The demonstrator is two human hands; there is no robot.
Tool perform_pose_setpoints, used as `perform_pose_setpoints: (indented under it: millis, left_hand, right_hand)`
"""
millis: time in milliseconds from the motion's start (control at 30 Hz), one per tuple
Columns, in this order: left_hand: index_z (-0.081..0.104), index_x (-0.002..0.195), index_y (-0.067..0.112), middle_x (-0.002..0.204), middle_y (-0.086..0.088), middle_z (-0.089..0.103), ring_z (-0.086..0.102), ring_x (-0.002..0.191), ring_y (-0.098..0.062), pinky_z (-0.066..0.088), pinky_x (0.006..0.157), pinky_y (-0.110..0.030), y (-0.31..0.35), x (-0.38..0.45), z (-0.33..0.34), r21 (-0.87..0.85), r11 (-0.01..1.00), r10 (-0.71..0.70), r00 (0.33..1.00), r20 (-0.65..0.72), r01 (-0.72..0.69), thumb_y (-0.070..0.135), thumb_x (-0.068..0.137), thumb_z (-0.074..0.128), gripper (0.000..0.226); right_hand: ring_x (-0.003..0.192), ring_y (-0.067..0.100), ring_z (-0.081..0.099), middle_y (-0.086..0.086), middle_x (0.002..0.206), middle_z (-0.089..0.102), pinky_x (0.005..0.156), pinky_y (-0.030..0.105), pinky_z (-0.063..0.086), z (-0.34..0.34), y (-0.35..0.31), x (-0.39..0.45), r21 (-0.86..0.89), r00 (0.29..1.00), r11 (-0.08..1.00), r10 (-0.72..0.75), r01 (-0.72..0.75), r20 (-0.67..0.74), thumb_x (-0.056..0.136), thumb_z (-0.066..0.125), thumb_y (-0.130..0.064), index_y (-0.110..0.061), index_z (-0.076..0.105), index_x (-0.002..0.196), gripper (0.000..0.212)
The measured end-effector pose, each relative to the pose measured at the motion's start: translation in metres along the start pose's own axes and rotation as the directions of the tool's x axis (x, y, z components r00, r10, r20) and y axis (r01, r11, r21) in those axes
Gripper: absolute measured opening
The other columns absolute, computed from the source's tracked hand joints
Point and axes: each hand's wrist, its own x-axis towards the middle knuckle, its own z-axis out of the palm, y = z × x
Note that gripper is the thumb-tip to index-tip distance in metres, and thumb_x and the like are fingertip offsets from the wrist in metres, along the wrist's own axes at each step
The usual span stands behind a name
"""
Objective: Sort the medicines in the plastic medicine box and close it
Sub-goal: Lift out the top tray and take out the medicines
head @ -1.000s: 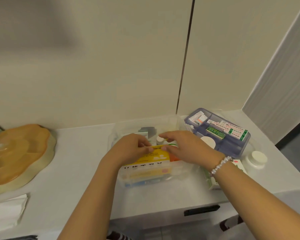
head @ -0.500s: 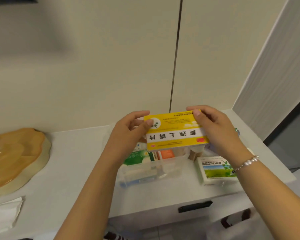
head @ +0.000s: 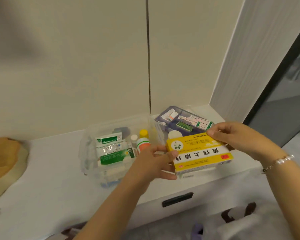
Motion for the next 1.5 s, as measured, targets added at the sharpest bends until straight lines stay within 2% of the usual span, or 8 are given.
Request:
perform_pose_setpoints:
  millis: [100, 300, 467, 700, 967, 1133, 1300, 1500]
  left_hand:
    - [0.062, 0.099, 0.011, 0.083, -0.006, 0.075, 0.071, 0.065, -0.017, 0.057, 0.052, -0.027, -0.011, 0.0, 0.011, 0.021, 1.0, 0.016, 0.998, -0.067, -0.015, 0.021, 0.082, 0.067, 0.02]
    - [0.067, 0.103, 0.014, 0.091, -0.004, 0.075, 0.071, 0.071, -0.014, 0.057, 0.055, -0.024, -0.036, 0.006, 0.024, 0.019, 0.998, -0.051, 0.995, -0.085, 0.053, 0.023, 0.087, 0.061, 0.02]
    - [0.068, 0.095, 0.012, 0.083, -0.003, 0.077, 0.072, 0.067, -0.012, 0.056, 0.054, -0.022, -0.05, 0.012, 0.026, -0.102, 0.983, -0.163, 0.984, -0.074, 0.155, 0.022, 0.088, 0.06, 0.015]
    - [0.066, 0.096, 0.015, 0.085, -0.001, 0.076, 0.073, 0.071, -0.012, 0.057, 0.057, -0.023, -0.059, 0.023, 0.021, -0.156, 0.974, -0.182, 0.974, -0.132, 0.161, 0.023, 0.089, 0.058, 0.013]
    - [0.067, 0.093, 0.014, 0.101, -0.005, 0.073, 0.069, 0.091, -0.014, 0.058, 0.074, -0.023, -0.069, 0.033, 0.024, -0.215, 0.967, -0.17, 0.976, -0.133, 0.139, 0.015, 0.088, 0.059, 0.01]
    - [0.066, 0.096, 0.009, 0.102, -0.008, 0.073, 0.068, 0.094, -0.016, 0.056, 0.08, -0.025, -0.07, 0.033, 0.023, -0.231, 0.96, -0.188, 0.975, -0.118, 0.157, 0.019, 0.089, 0.058, 0.015]
    - [0.065, 0.102, 0.012, 0.101, -0.005, 0.072, 0.068, 0.093, -0.017, 0.056, 0.082, -0.027, -0.071, 0.029, 0.019, -0.1, 0.981, -0.181, 0.973, -0.142, 0.167, 0.033, 0.087, 0.059, 0.026]
    - [0.061, 0.097, 0.013, 0.09, -0.007, 0.07, 0.07, 0.081, -0.019, 0.06, 0.067, -0.029, -0.065, 0.021, 0.013, 0.135, 0.968, -0.184, 0.967, -0.177, 0.209, 0.047, 0.086, 0.055, 0.036]
  right_hand:
    - [0.064, 0.013, 0.07, 0.002, 0.079, 0.073, 0.051, 0.021, 0.054, -0.006, 0.01, -0.001, -0.129, 0.998, 0.991, 0.051, -0.045, 0.042, 0.087, 0.056, -0.03, -0.017, 0.066, 0.092, 0.017]
    - [0.057, 0.012, 0.071, -0.003, 0.063, 0.073, 0.048, 0.023, 0.056, -0.008, 0.022, 0.004, -0.17, 0.991, 0.979, 0.12, -0.109, 0.052, 0.082, 0.065, -0.025, -0.016, 0.065, 0.09, 0.012]
    - [0.064, 0.014, 0.071, 0.0, 0.082, 0.07, 0.051, 0.024, 0.057, 0.005, 0.028, 0.008, -0.292, 0.979, 0.945, 0.181, -0.148, 0.092, 0.083, 0.065, -0.021, -0.023, 0.053, 0.103, 0.023]
    - [0.083, 0.021, 0.069, 0.003, 0.107, 0.066, 0.067, 0.027, 0.059, 0.012, 0.037, 0.011, -0.385, 0.975, 0.921, 0.139, -0.064, 0.171, 0.081, 0.067, -0.022, -0.029, 0.047, 0.124, 0.048]
    - [0.063, 0.008, 0.063, -0.004, 0.1, 0.059, 0.072, 0.019, 0.05, 0.013, 0.041, 0.017, -0.509, 0.987, 0.861, 0.081, -0.001, 0.137, 0.082, 0.065, -0.027, -0.024, 0.053, 0.127, 0.047]
    - [0.066, 0.01, 0.063, -0.003, 0.099, 0.06, 0.07, 0.019, 0.05, 0.014, 0.041, 0.018, -0.508, 0.989, 0.862, 0.085, -0.011, 0.123, 0.08, 0.068, -0.029, -0.026, 0.058, 0.12, 0.041]
    - [0.068, 0.011, 0.064, -0.004, 0.086, 0.066, 0.058, 0.017, 0.055, 0.008, 0.04, 0.017, -0.401, 0.986, 0.913, 0.125, -0.07, 0.113, 0.079, 0.07, -0.024, -0.025, 0.067, 0.102, 0.023]
    - [0.061, 0.011, 0.066, -0.001, 0.075, 0.072, 0.045, 0.014, 0.047, 0.005, 0.032, 0.015, -0.351, 0.997, 0.936, 0.063, -0.041, 0.052, 0.079, 0.069, -0.024, -0.025, 0.07, 0.078, 0.002]
